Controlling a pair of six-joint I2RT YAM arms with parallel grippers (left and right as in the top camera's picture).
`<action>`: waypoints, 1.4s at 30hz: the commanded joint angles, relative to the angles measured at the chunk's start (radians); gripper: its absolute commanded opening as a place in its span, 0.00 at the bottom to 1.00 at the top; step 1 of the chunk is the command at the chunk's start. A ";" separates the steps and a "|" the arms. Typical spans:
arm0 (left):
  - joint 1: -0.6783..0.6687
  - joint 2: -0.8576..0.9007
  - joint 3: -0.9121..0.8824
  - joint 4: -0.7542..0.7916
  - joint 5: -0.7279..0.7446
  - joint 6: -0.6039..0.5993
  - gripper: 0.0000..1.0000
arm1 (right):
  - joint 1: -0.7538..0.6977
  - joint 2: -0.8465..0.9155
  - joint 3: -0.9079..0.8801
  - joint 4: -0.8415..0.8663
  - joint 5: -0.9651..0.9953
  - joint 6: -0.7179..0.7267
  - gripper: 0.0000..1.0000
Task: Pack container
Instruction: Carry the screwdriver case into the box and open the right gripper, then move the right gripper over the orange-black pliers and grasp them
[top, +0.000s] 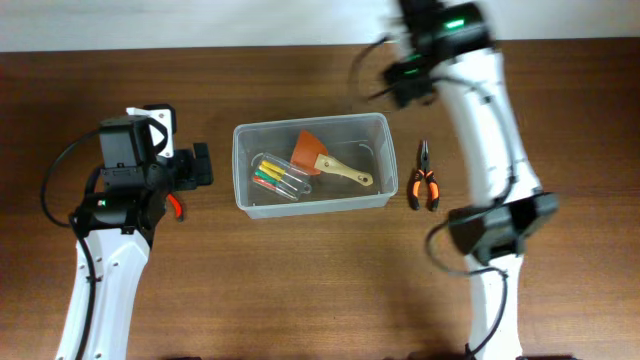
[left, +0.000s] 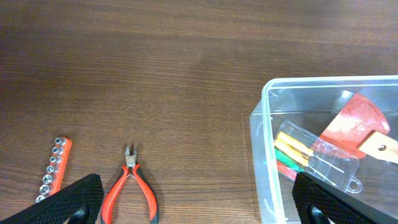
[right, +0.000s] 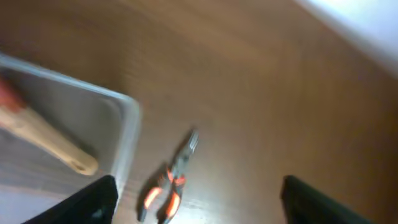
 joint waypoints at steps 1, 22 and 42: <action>0.006 0.007 0.016 0.002 -0.007 -0.010 0.99 | -0.134 -0.009 -0.072 -0.024 -0.227 0.226 0.77; 0.006 0.007 0.016 0.002 -0.007 -0.010 0.99 | -0.237 -0.003 -0.681 0.072 -0.242 0.252 0.65; 0.006 0.007 0.016 0.002 -0.007 -0.010 0.99 | -0.187 -0.154 -0.707 -0.055 -0.216 0.087 0.55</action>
